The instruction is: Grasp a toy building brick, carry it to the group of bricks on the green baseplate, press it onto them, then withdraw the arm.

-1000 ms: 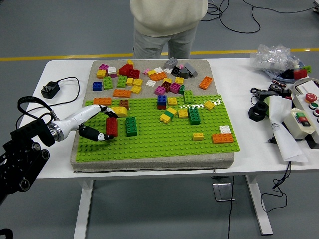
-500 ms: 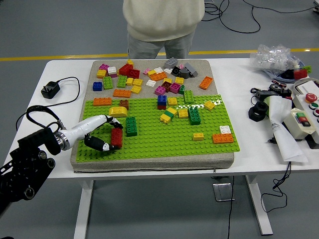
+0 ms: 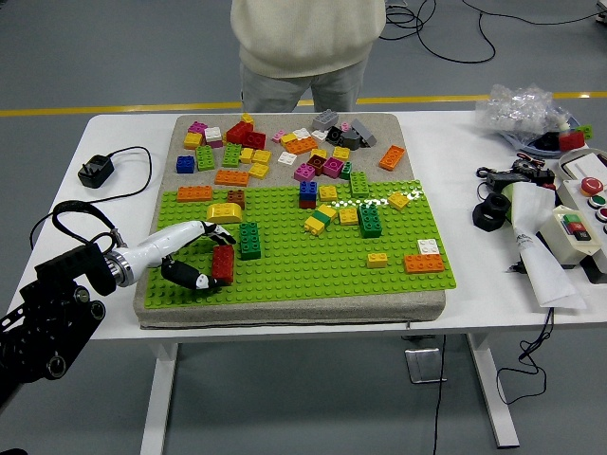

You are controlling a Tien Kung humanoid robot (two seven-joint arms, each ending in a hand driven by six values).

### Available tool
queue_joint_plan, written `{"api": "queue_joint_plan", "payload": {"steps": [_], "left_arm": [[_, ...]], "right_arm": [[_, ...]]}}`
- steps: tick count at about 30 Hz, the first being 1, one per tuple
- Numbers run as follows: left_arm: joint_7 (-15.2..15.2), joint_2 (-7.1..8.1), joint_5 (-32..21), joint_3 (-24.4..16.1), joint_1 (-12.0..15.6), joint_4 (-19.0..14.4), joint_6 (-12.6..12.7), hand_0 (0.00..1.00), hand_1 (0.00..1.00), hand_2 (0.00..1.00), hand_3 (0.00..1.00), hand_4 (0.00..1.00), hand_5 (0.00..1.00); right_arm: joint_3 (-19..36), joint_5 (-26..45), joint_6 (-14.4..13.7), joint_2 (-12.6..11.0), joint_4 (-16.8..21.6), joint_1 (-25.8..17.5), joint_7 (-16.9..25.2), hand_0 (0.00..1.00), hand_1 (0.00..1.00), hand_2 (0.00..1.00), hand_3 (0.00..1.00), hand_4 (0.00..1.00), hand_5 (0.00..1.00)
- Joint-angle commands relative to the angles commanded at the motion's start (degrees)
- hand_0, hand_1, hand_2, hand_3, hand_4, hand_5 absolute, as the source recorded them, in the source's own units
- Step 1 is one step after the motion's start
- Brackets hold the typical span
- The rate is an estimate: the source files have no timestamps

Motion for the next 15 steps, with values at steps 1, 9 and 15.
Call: {"api": "queue_joint_plan", "payload": {"steps": [1,9,15], "left_arm": [[0.0,0.01,0.0,0.0,0.1,-0.1,-0.1,0.998,0.845,0.691,0.83,0.819,0.136],[0.1,-0.18,-0.1,-0.2,0.2,0.1,0.1,0.998,0.855,0.745,0.859,0.865,0.157],[0.1,-0.37,-0.3,-0.2,0.0,0.5,0.7,0.998,0.861,0.794,0.868,0.913,0.178]], "right_arm": [[0.0,0.0,0.0,0.0,0.0,0.0,0.0,0.799,0.744,0.761,0.722,0.908,0.55],[-0.1,0.0,0.0,0.0,0.0,-0.1,-0.1,0.8,0.744,0.761,0.722,0.908,0.551],[-0.3,0.0,-0.1,0.1,0.0,-0.1,-0.1,0.8,0.743,0.761,0.722,0.908,0.551]]}}
